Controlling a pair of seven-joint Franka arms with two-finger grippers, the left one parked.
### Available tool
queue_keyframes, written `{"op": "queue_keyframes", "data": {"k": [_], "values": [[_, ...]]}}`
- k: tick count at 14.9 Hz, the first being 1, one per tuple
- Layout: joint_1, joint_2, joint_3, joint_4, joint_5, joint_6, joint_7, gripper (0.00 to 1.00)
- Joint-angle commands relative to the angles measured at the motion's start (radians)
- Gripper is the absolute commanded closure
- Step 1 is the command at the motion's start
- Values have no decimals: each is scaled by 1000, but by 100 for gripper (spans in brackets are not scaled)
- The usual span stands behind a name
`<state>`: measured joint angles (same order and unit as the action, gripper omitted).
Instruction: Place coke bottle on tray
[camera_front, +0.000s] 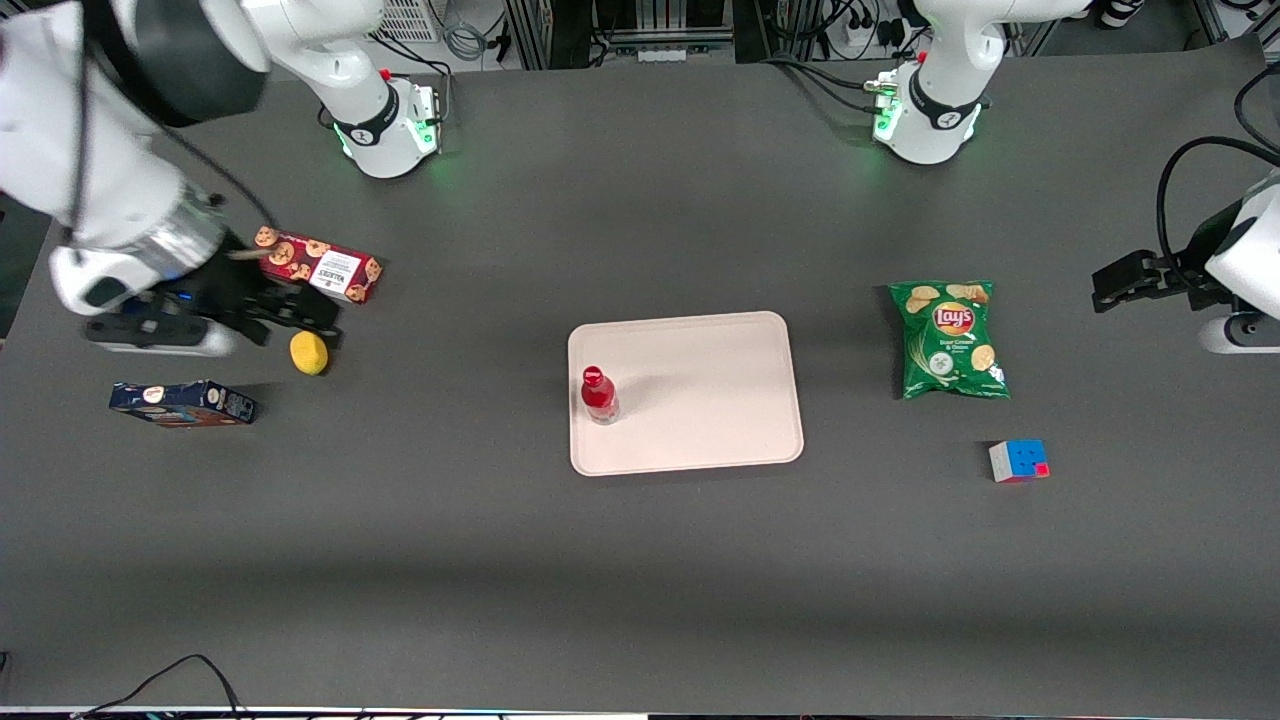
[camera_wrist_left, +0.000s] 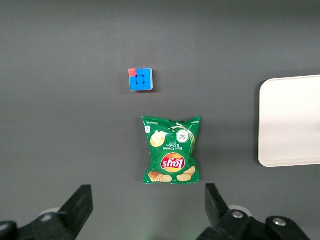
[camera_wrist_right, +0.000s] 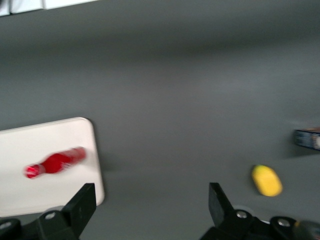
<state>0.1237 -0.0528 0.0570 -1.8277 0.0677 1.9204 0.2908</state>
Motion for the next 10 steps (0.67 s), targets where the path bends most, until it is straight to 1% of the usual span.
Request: {"op": "queue_keyframes", "data": {"k": [1,3,6,8,10], "values": [[-3,-151,-85,-201,28,31,-139,0],[-28,-174,-89,-220,-12,13,-169,0],[-30,-176,-107,-205,-14,-8,-194,0],[-30,-174,-118,-171,-14,-8,-254,0],[-30,-168,-137,-139,-14,-8,-254,0]]}}
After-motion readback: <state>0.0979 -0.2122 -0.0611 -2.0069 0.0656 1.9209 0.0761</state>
